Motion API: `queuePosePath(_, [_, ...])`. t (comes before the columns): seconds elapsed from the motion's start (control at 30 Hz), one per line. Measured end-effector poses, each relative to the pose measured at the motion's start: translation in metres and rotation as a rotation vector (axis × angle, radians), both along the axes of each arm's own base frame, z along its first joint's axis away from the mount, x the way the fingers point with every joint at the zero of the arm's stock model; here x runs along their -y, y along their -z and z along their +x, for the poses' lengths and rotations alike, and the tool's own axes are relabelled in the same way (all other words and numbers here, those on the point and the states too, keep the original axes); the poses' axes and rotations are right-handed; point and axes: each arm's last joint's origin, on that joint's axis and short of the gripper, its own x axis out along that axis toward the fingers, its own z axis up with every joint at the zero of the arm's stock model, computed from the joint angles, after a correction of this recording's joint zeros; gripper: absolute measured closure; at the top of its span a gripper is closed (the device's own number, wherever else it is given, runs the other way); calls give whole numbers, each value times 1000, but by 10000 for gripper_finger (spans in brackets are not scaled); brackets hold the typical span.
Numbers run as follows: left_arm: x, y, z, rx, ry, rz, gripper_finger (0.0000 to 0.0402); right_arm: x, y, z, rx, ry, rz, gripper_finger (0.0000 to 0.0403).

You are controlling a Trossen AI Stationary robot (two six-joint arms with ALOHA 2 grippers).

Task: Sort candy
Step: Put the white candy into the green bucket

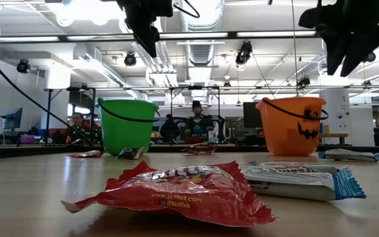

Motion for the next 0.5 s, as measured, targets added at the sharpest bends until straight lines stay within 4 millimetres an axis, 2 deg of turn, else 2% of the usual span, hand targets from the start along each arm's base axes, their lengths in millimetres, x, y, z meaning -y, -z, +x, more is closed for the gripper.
queuePosePath(0.27, [0,0,0,0,19,8,262,-3,14,2,-15,-35,95,282])
queuePosePath(0.5, [0,0,0,0,10,4,262,-5,19,2,-48,-123,145,282])
